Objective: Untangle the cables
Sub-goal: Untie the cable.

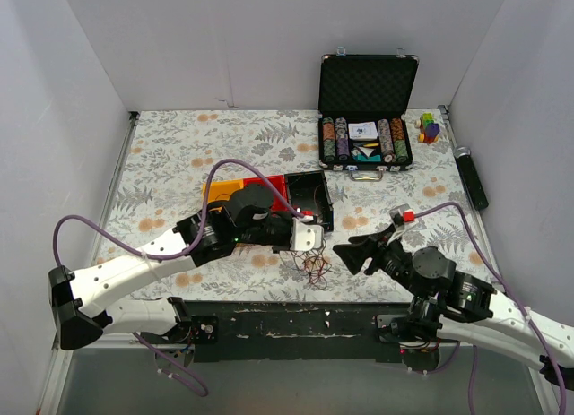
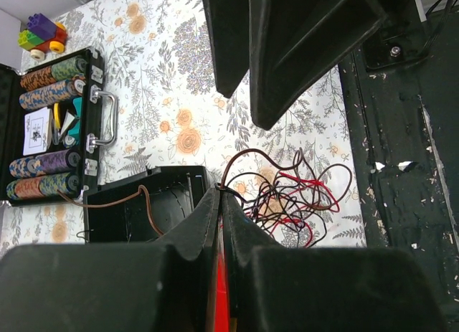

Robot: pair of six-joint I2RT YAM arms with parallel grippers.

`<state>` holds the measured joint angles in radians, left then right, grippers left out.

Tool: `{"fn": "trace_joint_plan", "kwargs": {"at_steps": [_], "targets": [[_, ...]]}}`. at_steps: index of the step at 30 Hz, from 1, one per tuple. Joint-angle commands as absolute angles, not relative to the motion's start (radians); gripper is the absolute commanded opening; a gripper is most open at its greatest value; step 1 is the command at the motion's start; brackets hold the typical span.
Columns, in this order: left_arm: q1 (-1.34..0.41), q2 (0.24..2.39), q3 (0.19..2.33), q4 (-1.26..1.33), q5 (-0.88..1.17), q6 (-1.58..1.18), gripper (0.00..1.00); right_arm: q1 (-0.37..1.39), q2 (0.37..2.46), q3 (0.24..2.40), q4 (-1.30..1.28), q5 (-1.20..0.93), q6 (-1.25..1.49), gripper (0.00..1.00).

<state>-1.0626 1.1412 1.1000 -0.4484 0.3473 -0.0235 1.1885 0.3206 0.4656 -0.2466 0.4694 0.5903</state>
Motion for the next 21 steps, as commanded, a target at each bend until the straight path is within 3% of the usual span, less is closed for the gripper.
{"fn": "trace_joint_plan", "kwargs": {"at_steps": [1,13,18,21], "targets": [[-1.066,1.146,1.085,-0.425,0.348,-0.054,0.0,1.186,0.374,0.548,-0.1,0.345,0.493,0.69],[-1.066,1.149,1.08,-0.436,0.314,-0.06,0.0,1.186,0.609,0.577,0.018,0.262,0.434,0.65],[-1.066,1.143,1.109,-0.452,0.324,-0.069,0.01,1.186,0.684,0.534,0.024,0.299,0.462,0.52],[-1.066,1.135,1.134,-0.474,0.33,-0.078,0.1,1.187,0.677,0.48,0.044,0.319,0.5,0.43]]}}
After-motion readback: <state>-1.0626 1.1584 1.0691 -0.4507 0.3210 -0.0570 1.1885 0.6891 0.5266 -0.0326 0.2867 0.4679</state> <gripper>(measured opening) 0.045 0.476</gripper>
